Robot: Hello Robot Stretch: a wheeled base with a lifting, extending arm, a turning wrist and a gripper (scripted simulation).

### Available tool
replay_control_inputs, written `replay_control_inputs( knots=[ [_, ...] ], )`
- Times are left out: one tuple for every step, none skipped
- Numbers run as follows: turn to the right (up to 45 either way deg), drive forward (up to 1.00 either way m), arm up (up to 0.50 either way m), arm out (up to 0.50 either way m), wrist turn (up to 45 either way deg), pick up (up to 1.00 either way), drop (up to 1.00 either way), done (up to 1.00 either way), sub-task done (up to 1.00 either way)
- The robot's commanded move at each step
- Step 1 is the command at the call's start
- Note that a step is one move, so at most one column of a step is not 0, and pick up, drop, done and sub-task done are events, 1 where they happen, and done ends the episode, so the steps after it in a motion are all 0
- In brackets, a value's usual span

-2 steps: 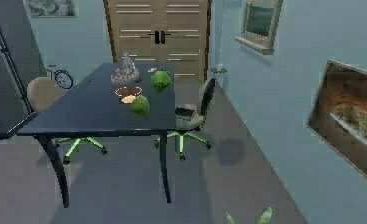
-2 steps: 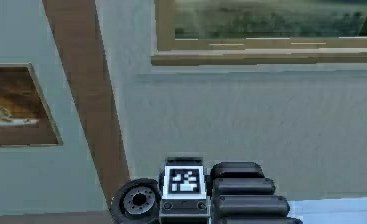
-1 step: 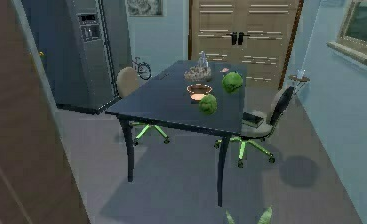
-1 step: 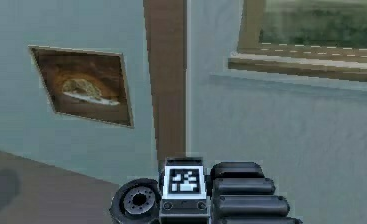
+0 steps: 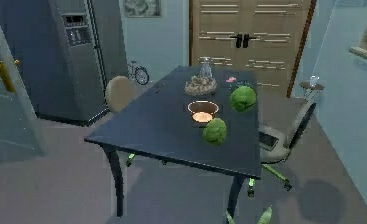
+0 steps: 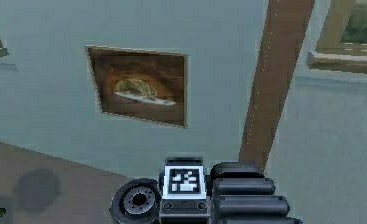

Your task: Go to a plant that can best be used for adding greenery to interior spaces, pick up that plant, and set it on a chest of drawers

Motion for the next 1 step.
replay_control_inputs(
  knots=[
    [12.0,0.0,0.0,0.0,0.0,0.0,0.0,0.0,0.0]
  ],
)
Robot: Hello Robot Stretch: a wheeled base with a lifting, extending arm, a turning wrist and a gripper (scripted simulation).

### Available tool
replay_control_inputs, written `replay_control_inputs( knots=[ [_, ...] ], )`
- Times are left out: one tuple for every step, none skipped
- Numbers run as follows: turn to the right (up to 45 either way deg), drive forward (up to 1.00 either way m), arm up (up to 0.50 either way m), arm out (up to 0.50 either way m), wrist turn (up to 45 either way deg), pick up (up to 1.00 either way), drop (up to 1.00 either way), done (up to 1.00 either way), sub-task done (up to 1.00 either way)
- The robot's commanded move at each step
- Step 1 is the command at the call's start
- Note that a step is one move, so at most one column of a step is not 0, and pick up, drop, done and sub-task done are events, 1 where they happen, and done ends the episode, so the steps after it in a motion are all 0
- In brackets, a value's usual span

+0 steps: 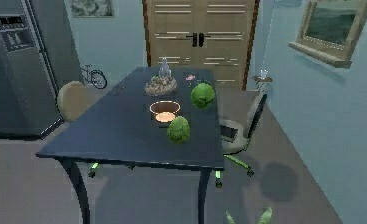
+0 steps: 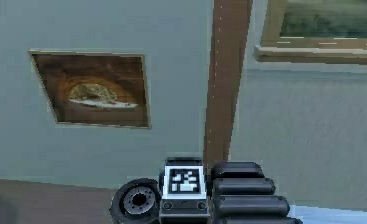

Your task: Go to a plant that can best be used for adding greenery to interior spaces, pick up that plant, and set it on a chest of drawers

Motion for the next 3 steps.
replay_control_inputs(
  knots=[
    [3.0,0.0,0.0,0.0,0.0,0.0,0.0,0.0,0.0],
    [0.0,0.25,0.0,0.0,0.0,0.0,0.0,0.0,0.0],
    [-45.0,0.0,0.0,0.0,0.0,0.0,0.0,0.0,0.0]
  ],
)
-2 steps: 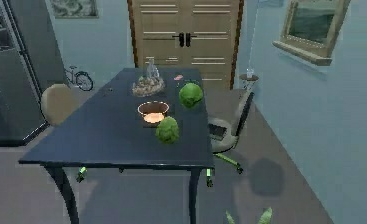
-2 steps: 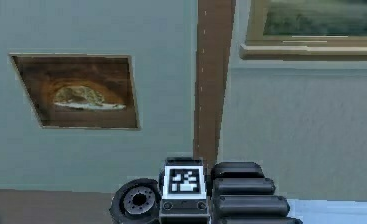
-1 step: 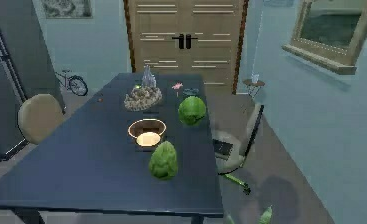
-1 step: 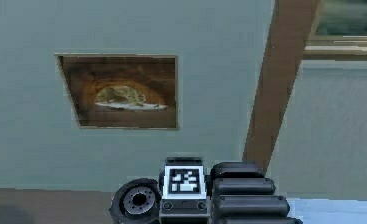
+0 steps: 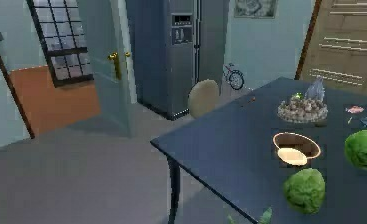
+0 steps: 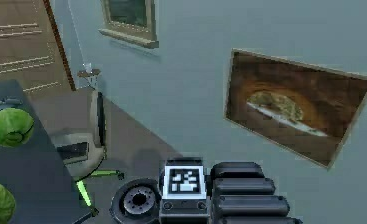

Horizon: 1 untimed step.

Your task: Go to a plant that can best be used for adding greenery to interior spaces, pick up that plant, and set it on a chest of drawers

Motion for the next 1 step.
replay_control_inputs(
  knots=[
    [-33.0,0.0,0.0,0.0,0.0,0.0,0.0,0.0,0.0]
  ],
)
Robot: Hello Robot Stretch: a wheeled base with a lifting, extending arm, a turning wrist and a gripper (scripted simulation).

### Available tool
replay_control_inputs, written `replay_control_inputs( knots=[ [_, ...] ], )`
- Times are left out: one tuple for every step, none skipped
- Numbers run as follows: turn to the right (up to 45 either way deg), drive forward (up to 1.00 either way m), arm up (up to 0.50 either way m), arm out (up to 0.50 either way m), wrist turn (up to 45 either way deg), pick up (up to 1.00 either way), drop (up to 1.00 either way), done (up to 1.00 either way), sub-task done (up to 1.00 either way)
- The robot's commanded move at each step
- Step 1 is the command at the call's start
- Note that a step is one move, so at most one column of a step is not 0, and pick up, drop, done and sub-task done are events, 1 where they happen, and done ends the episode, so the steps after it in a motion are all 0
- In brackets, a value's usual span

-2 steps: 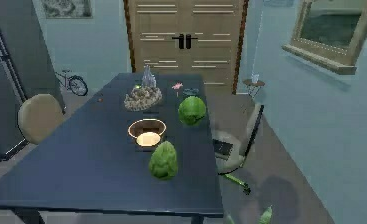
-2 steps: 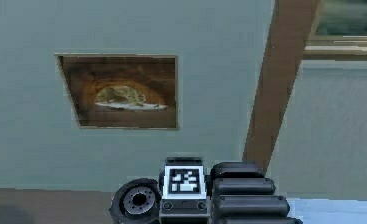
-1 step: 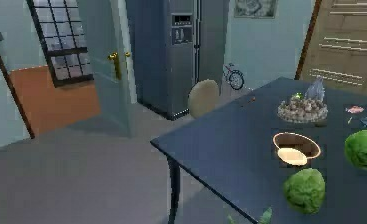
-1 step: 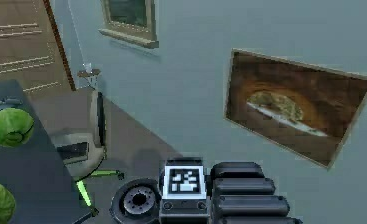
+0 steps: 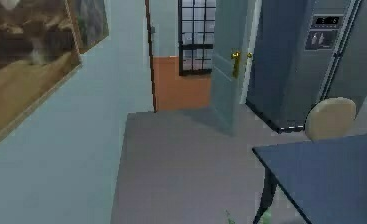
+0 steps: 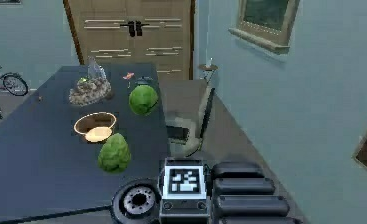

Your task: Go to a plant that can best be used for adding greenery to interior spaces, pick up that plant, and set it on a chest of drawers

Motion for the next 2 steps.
replay_control_inputs(
  knots=[
    [0.0,1.0,0.0,0.0,0.0,0.0,0.0,0.0,0.0],
    [0.0,1.0,0.0,0.0,0.0,0.0,0.0,0.0,0.0]
  ],
)
